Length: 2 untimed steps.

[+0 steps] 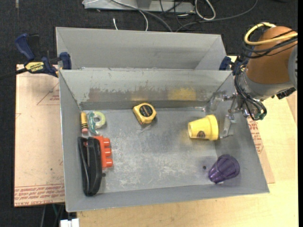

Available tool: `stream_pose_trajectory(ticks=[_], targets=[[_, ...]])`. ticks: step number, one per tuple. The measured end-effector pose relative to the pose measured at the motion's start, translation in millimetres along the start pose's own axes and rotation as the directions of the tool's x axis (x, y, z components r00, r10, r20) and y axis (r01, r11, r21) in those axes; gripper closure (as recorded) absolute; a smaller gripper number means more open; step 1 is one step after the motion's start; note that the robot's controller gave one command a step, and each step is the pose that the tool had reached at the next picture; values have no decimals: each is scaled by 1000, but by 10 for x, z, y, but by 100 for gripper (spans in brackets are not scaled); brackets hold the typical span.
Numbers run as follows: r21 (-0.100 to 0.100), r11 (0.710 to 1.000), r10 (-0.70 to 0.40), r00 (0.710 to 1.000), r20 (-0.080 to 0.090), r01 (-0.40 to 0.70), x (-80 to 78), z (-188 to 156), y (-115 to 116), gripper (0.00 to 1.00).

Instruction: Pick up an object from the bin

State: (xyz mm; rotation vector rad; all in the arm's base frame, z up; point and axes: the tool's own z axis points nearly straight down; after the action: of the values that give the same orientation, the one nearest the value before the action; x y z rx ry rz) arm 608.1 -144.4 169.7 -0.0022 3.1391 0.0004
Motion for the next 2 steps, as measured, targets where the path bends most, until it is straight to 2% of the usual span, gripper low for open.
stream_pose_trajectory(ticks=[1, 2], targets=[[0, 1000, 0, 1000, 0, 0, 0, 0, 0, 0], [0, 999, 33, 999, 3, -33, 39, 302, 279, 0]])
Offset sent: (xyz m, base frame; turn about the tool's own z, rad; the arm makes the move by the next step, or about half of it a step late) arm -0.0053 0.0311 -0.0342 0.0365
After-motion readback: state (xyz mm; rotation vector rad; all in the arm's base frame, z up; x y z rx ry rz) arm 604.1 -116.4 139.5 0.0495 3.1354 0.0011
